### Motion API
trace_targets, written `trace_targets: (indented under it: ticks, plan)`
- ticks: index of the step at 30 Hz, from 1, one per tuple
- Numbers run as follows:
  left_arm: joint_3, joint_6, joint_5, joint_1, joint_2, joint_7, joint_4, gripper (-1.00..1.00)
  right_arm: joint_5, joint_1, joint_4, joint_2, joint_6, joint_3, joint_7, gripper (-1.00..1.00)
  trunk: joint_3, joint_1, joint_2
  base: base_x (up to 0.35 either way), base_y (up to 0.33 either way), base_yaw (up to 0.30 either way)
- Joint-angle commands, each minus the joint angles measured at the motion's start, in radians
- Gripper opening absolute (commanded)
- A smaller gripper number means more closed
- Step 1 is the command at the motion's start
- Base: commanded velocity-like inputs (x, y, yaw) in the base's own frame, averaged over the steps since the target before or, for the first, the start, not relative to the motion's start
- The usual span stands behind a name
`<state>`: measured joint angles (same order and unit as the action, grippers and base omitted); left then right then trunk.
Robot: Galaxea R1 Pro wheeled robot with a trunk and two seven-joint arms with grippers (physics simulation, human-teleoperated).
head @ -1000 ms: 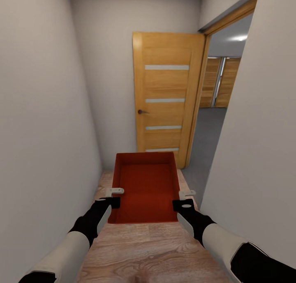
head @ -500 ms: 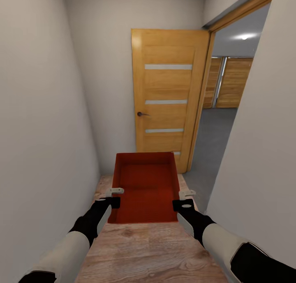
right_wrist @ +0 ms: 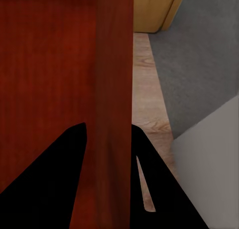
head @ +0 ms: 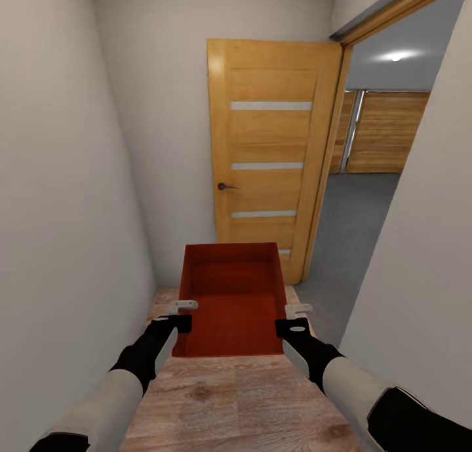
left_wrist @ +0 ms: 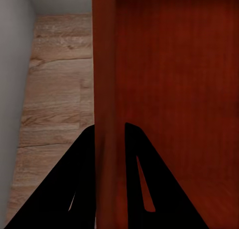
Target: Move the two storage containers from the living room to the garage. In the garage, place one container on the floor and stack the other container on top of it (either order is fine).
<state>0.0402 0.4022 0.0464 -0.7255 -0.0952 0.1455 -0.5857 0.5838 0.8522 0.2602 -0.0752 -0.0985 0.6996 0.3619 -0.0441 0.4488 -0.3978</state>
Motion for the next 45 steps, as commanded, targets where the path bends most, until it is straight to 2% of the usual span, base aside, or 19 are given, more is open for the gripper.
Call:
trace_targets:
  ticks: [1,21,27,28,30,35,45]
  plan:
    - [0.007,0.004,0.015,0.000,0.000,0.011,0.061,-1.00,-0.027,0.002,0.004,0.000,0.014,-0.023,0.071,-1.00,-0.002,0.001,-0.002,0.323,0.000,0.000]
    - [0.005,0.004,0.011,0.000,0.002,0.013,0.051,-1.00,-0.027,0.002,0.004,0.002,0.014,-0.023,0.069,-1.00,-0.002,0.001,-0.002,0.314,0.000,0.000]
    - [0.004,0.004,0.010,0.000,0.002,0.013,0.045,-1.00,-0.027,0.002,0.004,0.002,0.014,-0.023,0.069,-1.00,-0.002,0.001,-0.002,0.049,0.000,0.000]
    - [0.007,0.001,0.015,0.000,0.002,0.010,0.006,-1.00,0.008,0.002,0.002,0.000,-0.013,0.006,0.001,-1.00,-0.002,0.001,-0.002,0.000,0.000,0.000]
    - [0.006,0.001,0.015,0.000,0.002,0.010,0.007,-1.00,0.004,0.002,0.002,0.000,-0.012,0.003,-0.005,-1.00,-0.002,0.001,-0.002,0.000,0.000,0.000]
    - [0.005,0.001,0.014,0.000,0.000,0.010,0.007,-1.00,-0.009,0.002,0.003,0.000,-0.014,0.006,-0.003,-1.00,-0.002,0.001,-0.002,0.000,0.000,0.000]
    - [0.004,0.001,0.013,0.000,0.000,0.010,0.007,-1.00,0.002,0.002,0.004,-0.001,-0.014,0.014,0.012,-1.00,-0.002,0.001,-0.002,0.000,0.000,0.000]
